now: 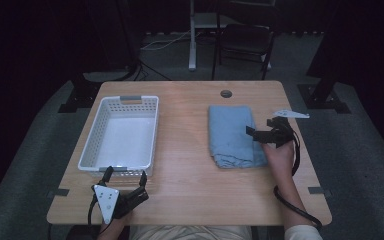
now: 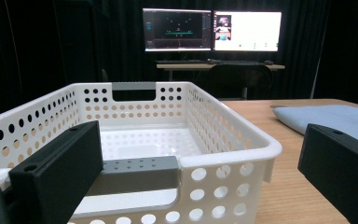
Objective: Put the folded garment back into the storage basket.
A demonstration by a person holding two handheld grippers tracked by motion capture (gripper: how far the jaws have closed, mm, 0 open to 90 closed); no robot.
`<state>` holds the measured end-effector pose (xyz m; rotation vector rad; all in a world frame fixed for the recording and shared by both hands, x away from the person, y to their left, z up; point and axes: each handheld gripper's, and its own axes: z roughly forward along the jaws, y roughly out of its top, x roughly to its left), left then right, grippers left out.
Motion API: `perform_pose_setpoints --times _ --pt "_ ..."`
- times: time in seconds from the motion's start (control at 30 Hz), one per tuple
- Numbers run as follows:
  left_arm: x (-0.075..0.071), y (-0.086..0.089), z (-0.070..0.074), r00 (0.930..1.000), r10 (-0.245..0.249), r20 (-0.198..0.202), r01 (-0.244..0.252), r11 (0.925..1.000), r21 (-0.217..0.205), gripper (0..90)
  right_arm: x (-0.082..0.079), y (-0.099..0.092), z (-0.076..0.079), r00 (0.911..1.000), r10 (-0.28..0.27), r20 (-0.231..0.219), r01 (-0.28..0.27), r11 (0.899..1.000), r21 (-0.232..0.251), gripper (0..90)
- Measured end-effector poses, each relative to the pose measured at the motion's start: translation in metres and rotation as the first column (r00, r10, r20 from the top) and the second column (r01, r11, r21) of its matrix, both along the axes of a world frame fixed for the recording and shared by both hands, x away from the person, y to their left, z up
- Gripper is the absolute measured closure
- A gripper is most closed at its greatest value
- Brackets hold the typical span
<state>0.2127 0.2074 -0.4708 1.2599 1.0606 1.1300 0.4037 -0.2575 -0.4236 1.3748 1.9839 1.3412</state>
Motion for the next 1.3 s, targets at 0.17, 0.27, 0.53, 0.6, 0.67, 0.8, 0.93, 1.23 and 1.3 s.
perform_pose_setpoints --times 0.17,0.27,0.53,0.6,0.67,0.8,0.93,1.23,1.3 --pt "0.0 0.0 0.0 1.0 0.0 0.0 0.0 1.0 0.0 1.1 0.007 0.001 -0.01 0.9991 0.003 -0.042 -0.003 1.0 -0.004 1.3" --pt "0.0 0.0 0.0 1.0 0.0 0.001 0.0 1.0 0.0 1.1 0.01 0.002 -0.016 0.9979 0.004 -0.065 -0.004 1.0 -0.004 1.3" --pt "0.0 0.0 0.0 1.0 0.0 0.002 0.0 1.0 -0.001 1.1 0.015 0.005 -0.027 0.9937 0.021 -0.11 -0.02 1.0 0.011 1.2" --pt "0.0 0.0 0.0 1.0 0.0 0.002 0.0 1.0 -0.001 1.1 0.017 0.007 -0.03 0.9921 0.026 -0.123 -0.026 1.0 0.006 1.3" --pt "0.0 0.0 0.0 1.0 -0.001 0.003 0.001 1.0 -0.001 1.1 0.018 0.008 -0.032 0.9906 0.027 -0.134 -0.028 1.0 -0.002 1.3" --pt "0.0 0.0 0.0 1.0 -0.001 0.004 0.001 1.0 -0.001 1.1 0.019 0.009 -0.035 0.9879 0.032 -0.152 -0.034 0.999 -0.009 1.3" --pt "-0.001 0.0 0.0 1.0 -0.002 0.005 0.002 1.0 -0.001 1.1 0.02 0.015 -0.037 0.9836 0.037 -0.177 -0.048 0.997 -0.06 2.9" --pt "-0.001 0.0 0.0 1.0 -0.002 0.005 0.002 1.0 -0.001 1.1 0.021 0.027 -0.039 0.9799 0.057 -0.192 -0.088 0.983 -0.162 0.6" --pt "-0.001 0.0 0.0 1.0 -0.002 0.006 0.002 1.0 -0.001 1.1 0.021 0.029 -0.039 0.9787 0.069 -0.193 -0.103 0.979 -0.174 0.5"
